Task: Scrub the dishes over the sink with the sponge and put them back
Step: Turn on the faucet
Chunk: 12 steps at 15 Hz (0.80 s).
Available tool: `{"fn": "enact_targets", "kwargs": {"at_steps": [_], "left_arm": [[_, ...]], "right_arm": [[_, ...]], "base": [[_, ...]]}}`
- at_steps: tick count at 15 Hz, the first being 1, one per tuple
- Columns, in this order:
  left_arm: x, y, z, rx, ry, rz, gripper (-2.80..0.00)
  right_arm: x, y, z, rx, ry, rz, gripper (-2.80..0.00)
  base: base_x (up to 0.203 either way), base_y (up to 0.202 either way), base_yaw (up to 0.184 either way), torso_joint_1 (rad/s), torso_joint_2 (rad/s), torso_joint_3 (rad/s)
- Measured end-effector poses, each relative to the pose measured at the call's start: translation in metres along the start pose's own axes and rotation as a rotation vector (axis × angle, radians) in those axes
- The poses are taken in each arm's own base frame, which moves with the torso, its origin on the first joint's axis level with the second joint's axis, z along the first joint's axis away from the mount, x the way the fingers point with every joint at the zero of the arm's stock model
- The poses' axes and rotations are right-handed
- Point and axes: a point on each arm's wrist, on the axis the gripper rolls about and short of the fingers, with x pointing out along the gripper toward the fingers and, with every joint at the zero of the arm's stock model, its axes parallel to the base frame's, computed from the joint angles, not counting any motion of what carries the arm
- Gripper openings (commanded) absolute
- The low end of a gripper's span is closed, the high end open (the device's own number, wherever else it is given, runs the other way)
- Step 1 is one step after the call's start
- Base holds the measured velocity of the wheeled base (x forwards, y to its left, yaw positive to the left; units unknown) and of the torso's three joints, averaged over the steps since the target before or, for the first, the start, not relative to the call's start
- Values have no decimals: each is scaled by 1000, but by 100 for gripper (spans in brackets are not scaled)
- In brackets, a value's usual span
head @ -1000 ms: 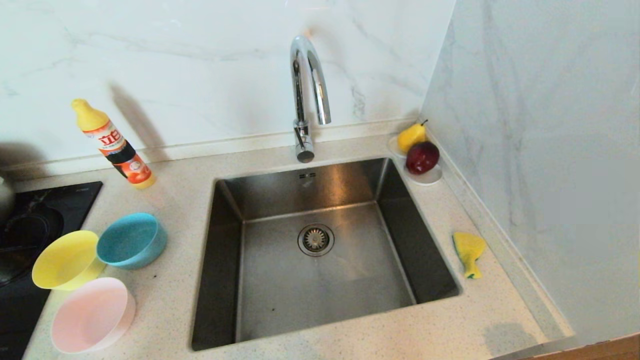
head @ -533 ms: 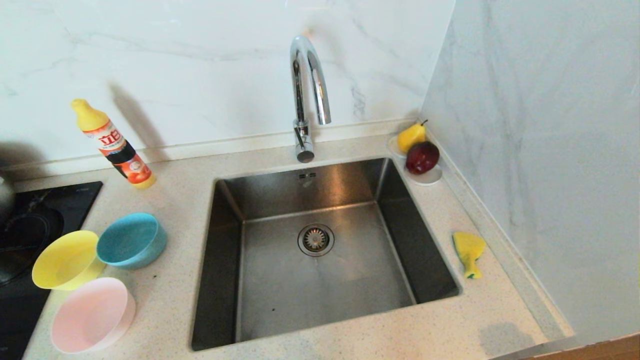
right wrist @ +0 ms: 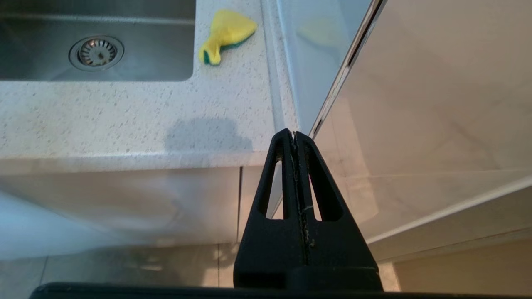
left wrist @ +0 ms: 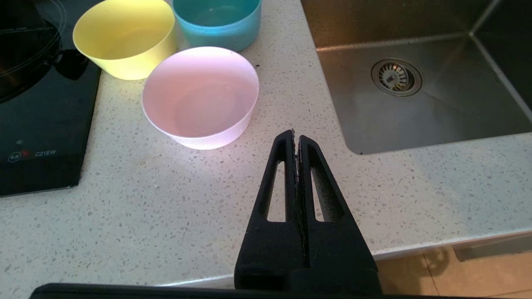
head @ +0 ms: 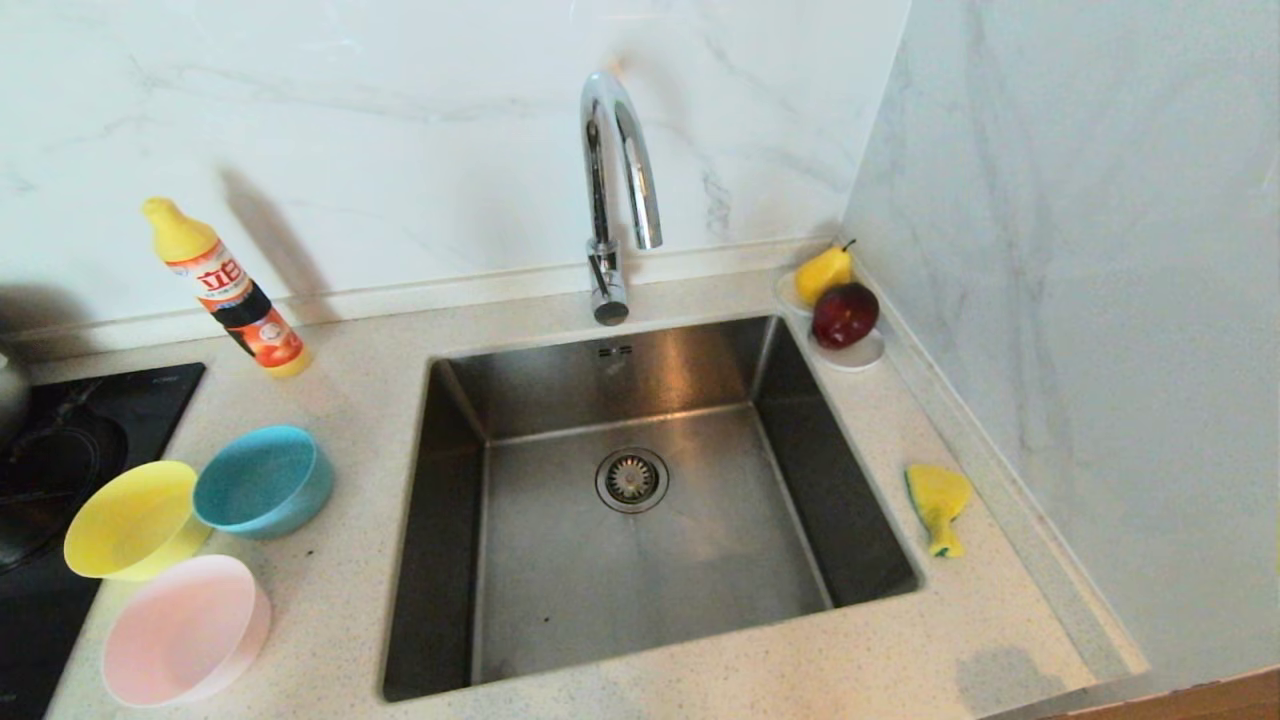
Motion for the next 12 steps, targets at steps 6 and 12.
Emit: {"fn": "enact_targets", "kwargs": {"at_steps": [6,12], "left_arm": [[0,0,0,0,0,0,-280],[0,0,0,0,0,0,-280]], "right_arm": [[-33,0,59,-3,-72,174,-280],[-42,0,104,5,-21,364,-280]], "base": [[0,0,0,0,0,0],[0,0,0,0,0,0]]}}
